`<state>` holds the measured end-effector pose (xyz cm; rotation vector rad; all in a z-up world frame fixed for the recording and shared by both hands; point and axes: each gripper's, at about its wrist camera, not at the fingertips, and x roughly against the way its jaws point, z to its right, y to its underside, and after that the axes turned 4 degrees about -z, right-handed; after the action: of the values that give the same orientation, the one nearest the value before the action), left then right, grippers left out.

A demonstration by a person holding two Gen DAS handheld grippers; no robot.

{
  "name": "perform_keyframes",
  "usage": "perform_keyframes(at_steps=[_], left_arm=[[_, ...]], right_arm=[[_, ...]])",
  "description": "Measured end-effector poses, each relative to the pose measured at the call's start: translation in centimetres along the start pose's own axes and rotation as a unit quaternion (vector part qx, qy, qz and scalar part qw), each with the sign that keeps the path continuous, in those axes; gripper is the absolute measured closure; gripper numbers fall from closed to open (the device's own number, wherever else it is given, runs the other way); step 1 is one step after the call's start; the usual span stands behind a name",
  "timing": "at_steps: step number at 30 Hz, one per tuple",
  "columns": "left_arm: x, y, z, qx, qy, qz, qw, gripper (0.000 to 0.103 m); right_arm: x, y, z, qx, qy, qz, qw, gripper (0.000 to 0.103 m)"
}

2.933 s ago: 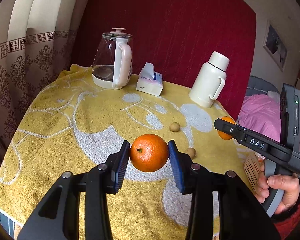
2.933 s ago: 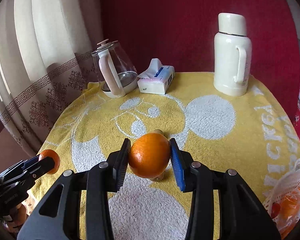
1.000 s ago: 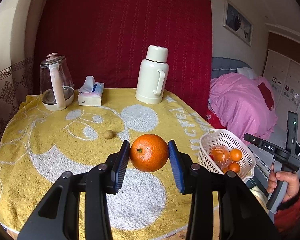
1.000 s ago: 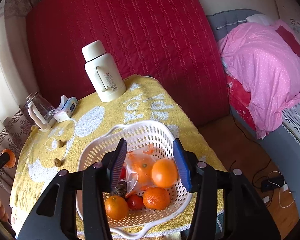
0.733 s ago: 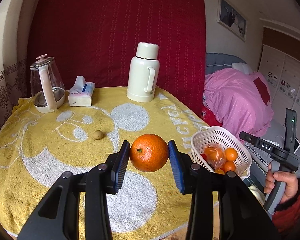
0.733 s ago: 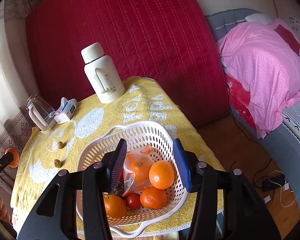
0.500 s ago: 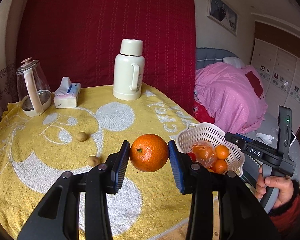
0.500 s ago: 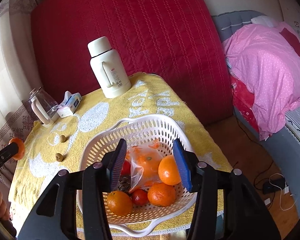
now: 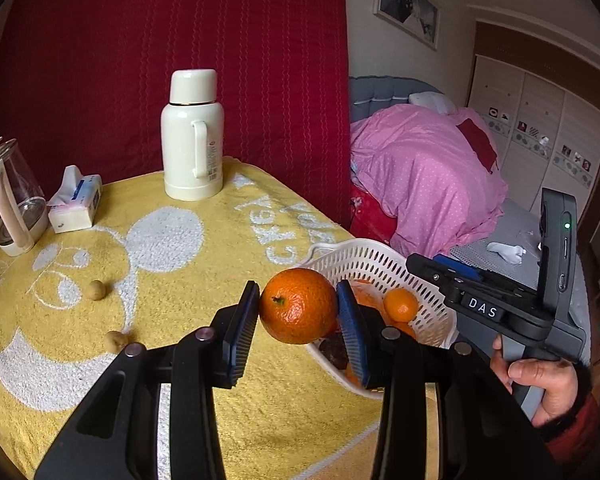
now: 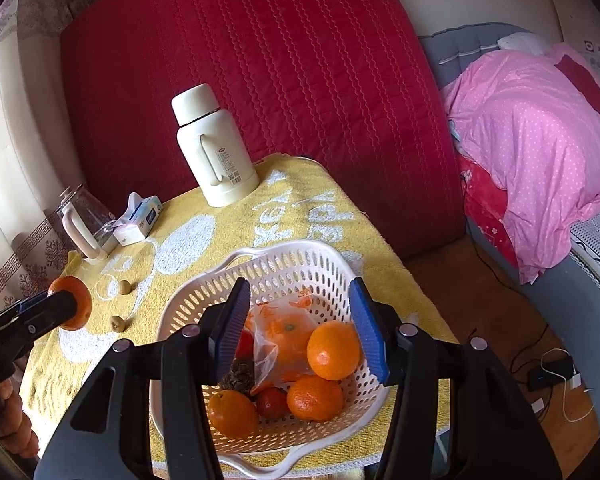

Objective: Organize fruits

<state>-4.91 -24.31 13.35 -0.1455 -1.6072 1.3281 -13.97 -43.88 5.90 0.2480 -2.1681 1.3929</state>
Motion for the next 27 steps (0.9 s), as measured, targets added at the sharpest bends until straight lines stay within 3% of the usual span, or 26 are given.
perform_keyframes(at_steps=[17,21,26,27], left_arm=[[-4.5,0.0,2.1,-0.011,0.033,-0.04,0.9986,0.062],[-4.4,0.0,1.5,0.001,0.03,-0.035,0.9989,0.051],[-3.5,-0.4,0.9,0.008,0.025,-0.023,0.9994,0.048],[-3.4,-0.4,0.7,0.009,0.024,-0.02,0.9995,0.042]], right_arm=[[0.2,-0.5,2.3,-0.026,0.012,0.004,1.0,0.05],[0.1,-0.5,2.4,-0.027,0.012,0.003,1.0,0.05],[0.0,-0.4,2.4,-0.027,0.012,0.001,1.0,0.05],[0.1,-0.4,2.4,-0.026,0.011,0.001,1.0,0.05]])
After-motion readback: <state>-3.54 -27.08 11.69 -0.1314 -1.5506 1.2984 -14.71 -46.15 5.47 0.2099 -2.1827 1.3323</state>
